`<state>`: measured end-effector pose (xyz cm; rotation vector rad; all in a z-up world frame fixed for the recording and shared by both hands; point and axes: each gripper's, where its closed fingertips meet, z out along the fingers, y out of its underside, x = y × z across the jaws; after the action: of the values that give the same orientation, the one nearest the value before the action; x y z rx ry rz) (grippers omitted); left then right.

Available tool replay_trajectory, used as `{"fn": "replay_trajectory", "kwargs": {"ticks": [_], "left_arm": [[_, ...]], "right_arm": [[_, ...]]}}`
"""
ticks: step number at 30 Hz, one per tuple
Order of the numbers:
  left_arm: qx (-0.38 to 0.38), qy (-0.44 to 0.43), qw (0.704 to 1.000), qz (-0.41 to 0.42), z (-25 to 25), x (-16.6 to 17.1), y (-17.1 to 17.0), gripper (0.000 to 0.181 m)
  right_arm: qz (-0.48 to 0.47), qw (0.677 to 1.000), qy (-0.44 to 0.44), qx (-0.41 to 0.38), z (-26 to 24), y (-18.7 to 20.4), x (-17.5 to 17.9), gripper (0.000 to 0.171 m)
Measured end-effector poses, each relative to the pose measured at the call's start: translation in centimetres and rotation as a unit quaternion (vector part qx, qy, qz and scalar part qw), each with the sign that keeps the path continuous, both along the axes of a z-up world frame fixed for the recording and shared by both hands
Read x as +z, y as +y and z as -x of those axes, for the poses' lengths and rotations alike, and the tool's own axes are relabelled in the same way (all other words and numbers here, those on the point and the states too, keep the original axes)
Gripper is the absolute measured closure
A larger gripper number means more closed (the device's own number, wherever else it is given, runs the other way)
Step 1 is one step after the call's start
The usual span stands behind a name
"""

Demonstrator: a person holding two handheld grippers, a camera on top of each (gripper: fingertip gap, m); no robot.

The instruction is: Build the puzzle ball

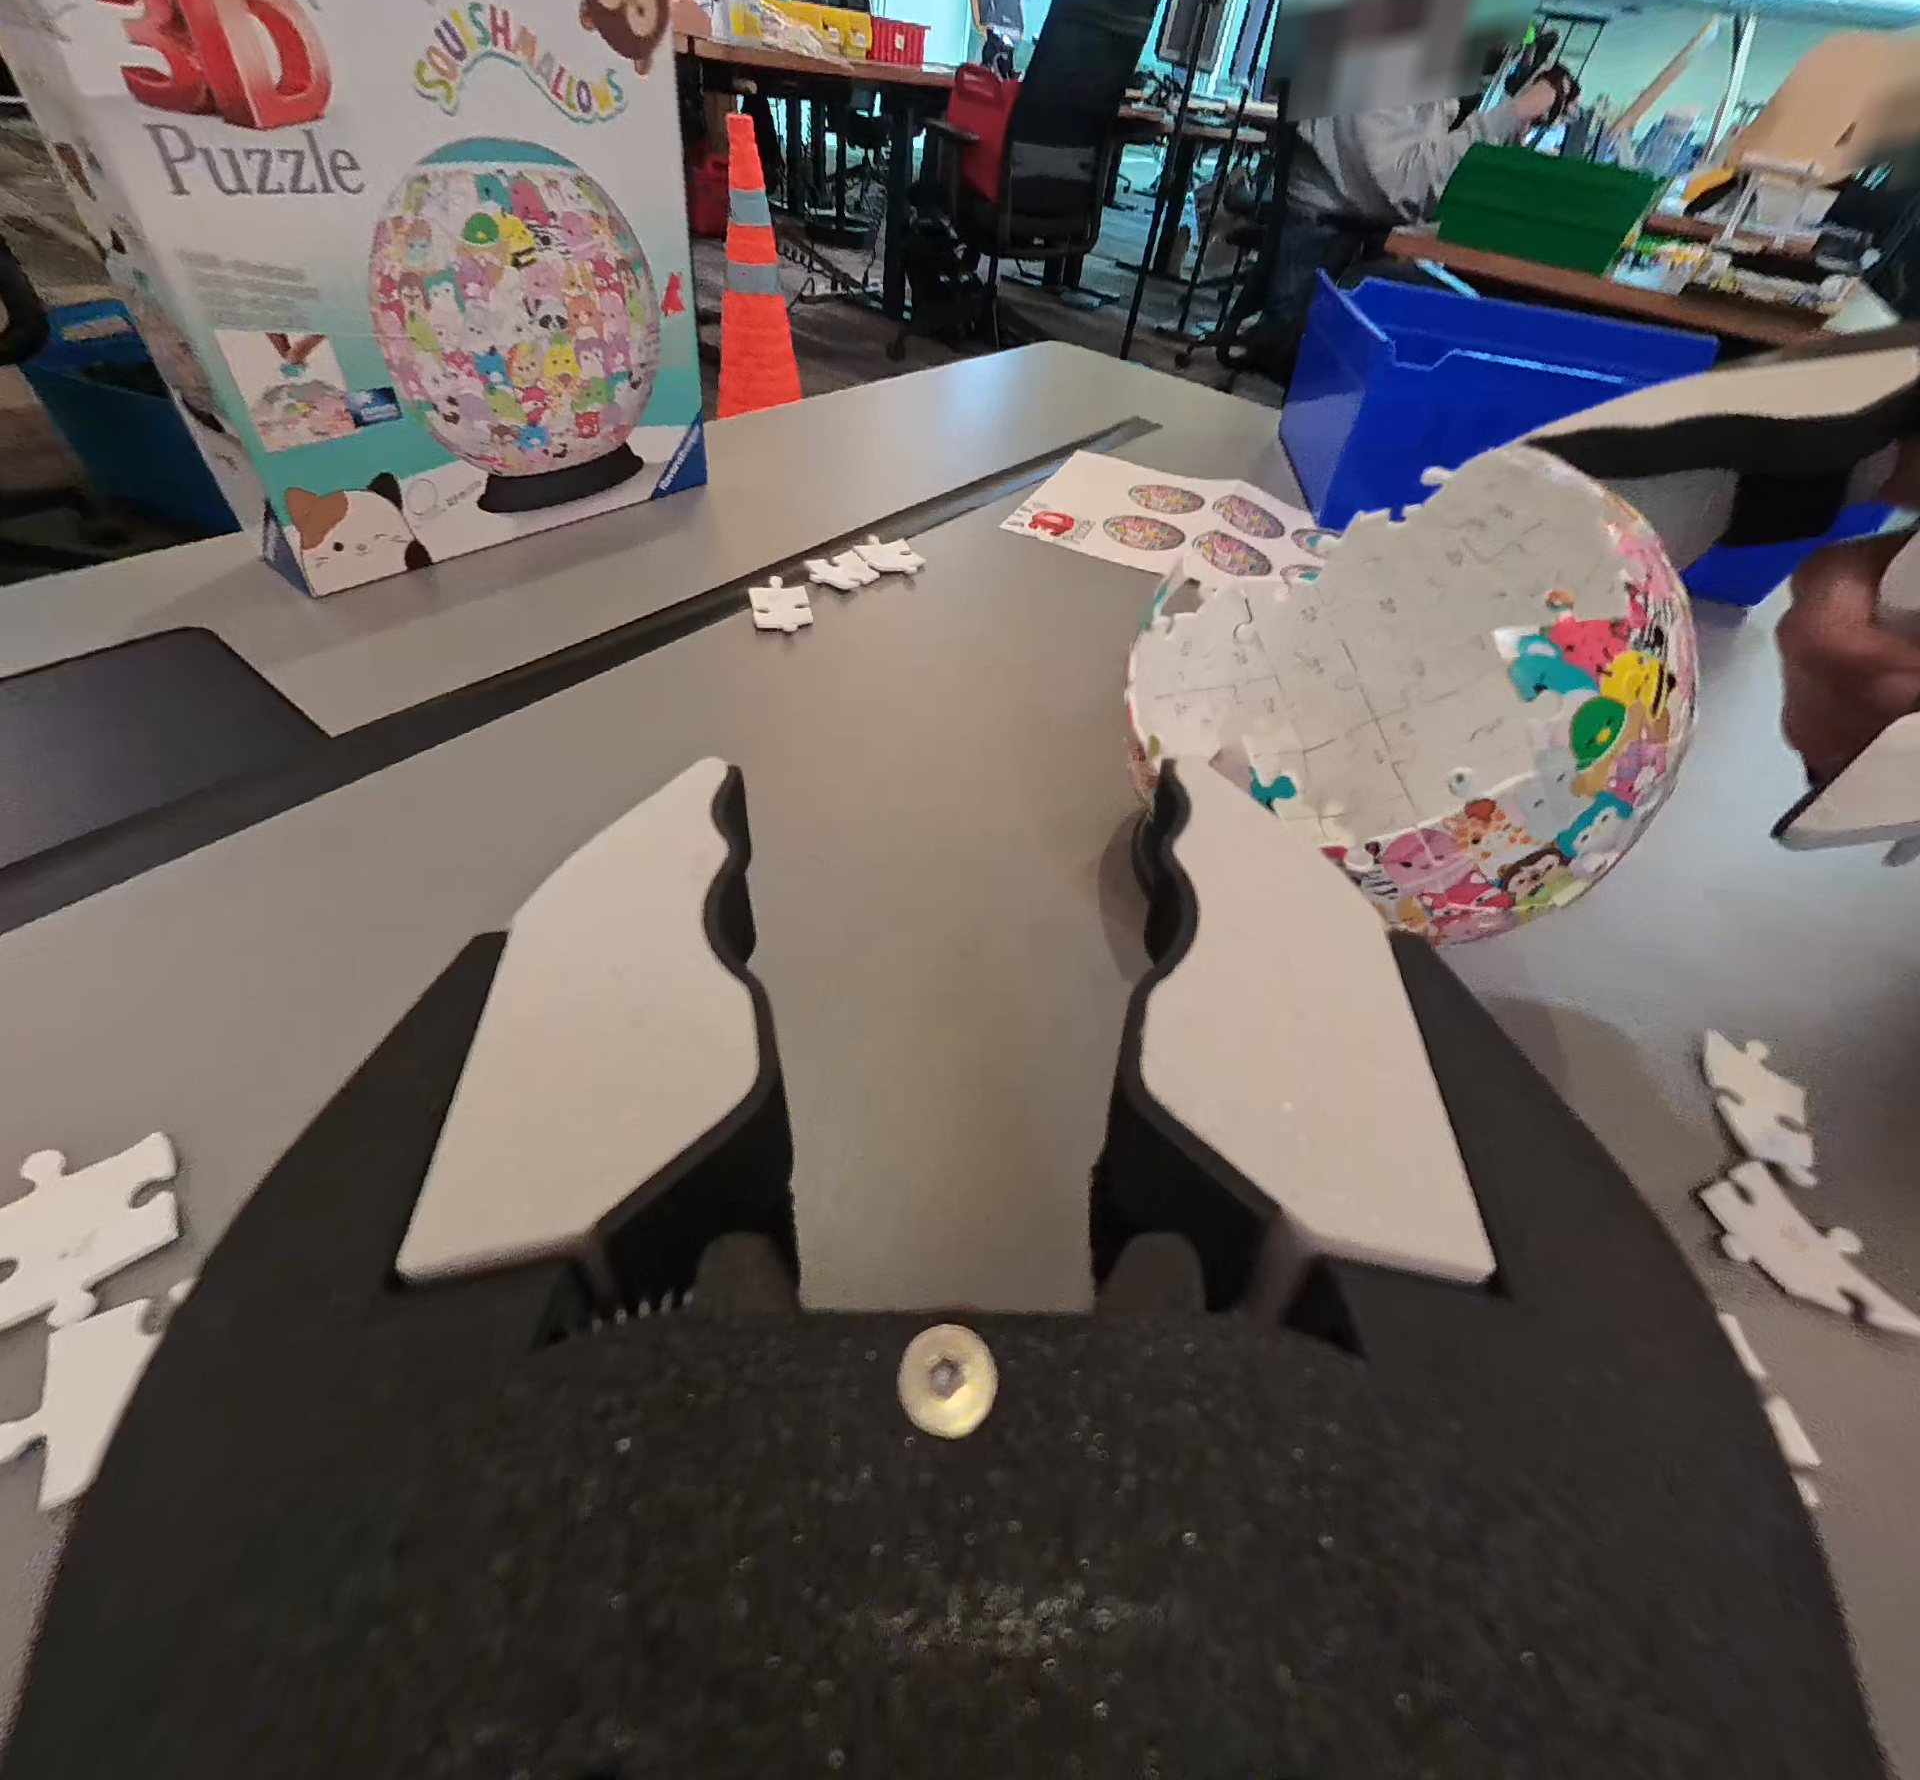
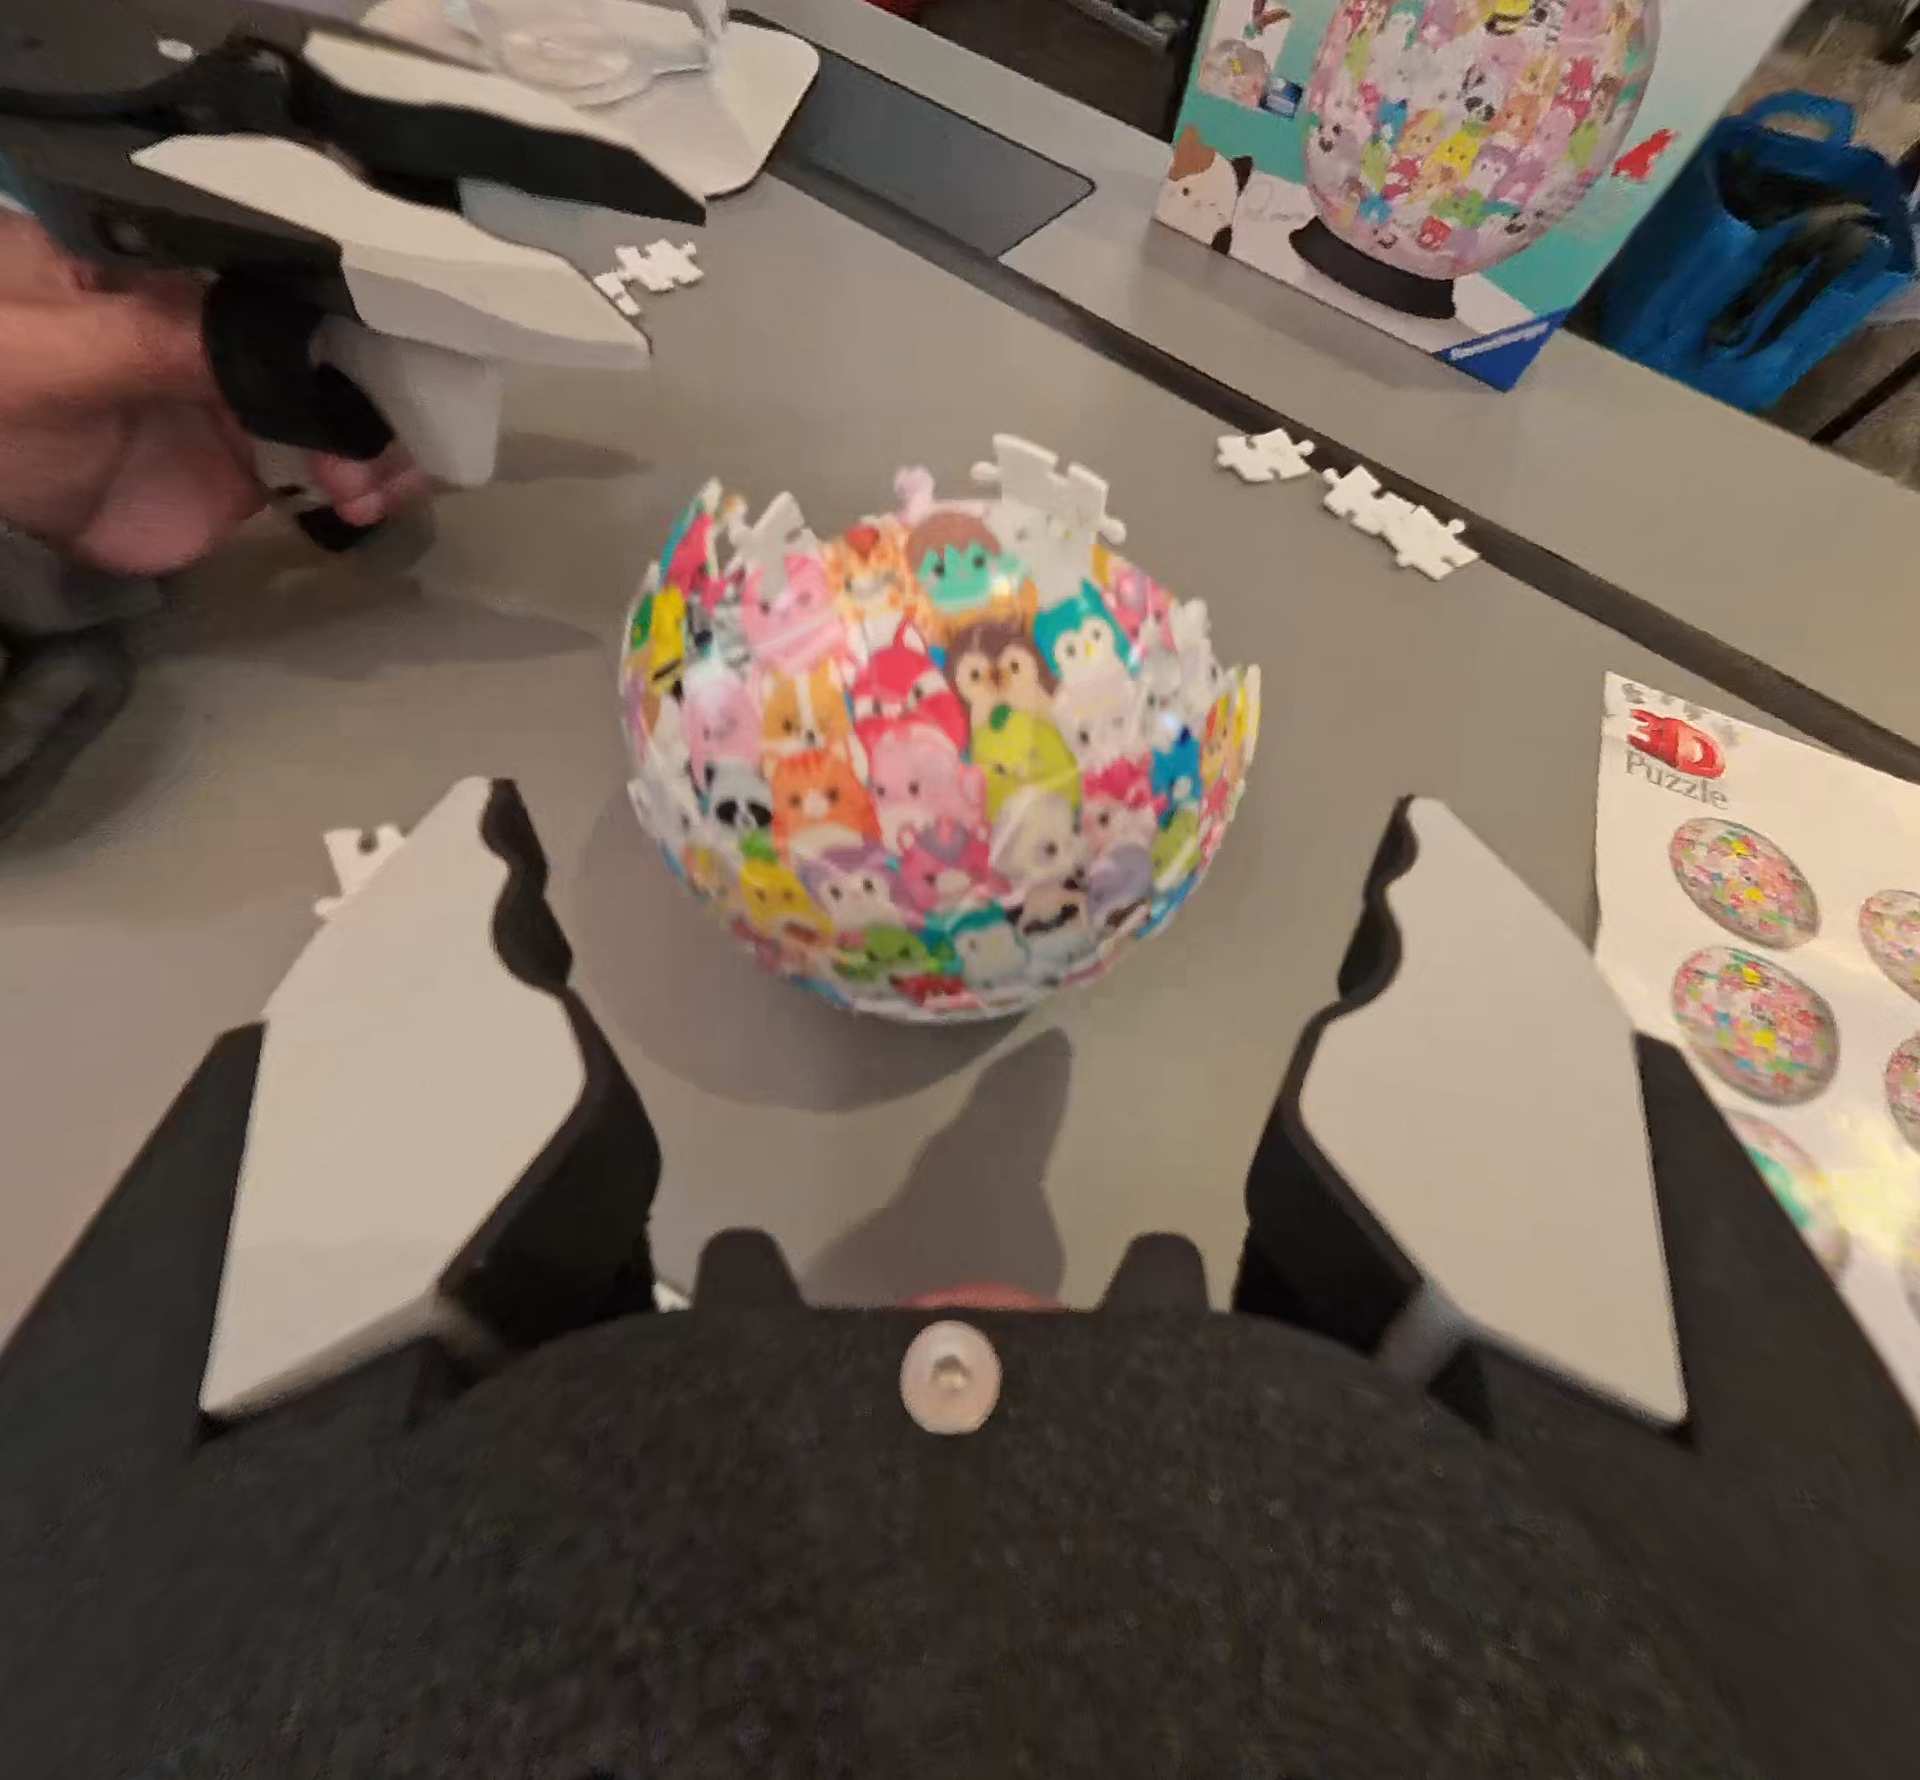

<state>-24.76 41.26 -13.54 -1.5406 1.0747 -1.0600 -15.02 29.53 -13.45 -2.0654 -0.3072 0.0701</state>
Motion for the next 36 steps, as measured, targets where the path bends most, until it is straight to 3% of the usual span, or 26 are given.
{"fn": "replay_trajectory", "kwargs": {"ticks": [5,10,13,24,36], "left_arm": [[-0.007,-0.009,1.000,0.017,0.1,0.1,0.1,0.108],[-0.014,0.005,1.000,0.002,-0.1,-0.1,-0.4,0.108],[-0.017,0.013,1.000,-0.004,-0.3,-0.3,-0.6,0.108],[-0.020,0.005,1.000,0.006,-0.1,-0.2,-0.6,0.109],[-0.031,0.017,0.999,-0.002,-0.4,-0.5,-1.0,0.110]], "right_arm": [[0.041,0.999,0.030,-0.003,1.4,1.1,-1.7,0.027],[0.053,0.999,0.007,0.006,1.3,1.6,-2.6,0.028],[0.051,0.999,-0.003,0.013,0.7,1.7,-2.6,0.038],[0.053,0.990,0.038,0.123,0.4,1.6,-2.9,0.042],[0.044,0.970,0.004,0.238,0.0,1.5,-3.0,0.045]]}}
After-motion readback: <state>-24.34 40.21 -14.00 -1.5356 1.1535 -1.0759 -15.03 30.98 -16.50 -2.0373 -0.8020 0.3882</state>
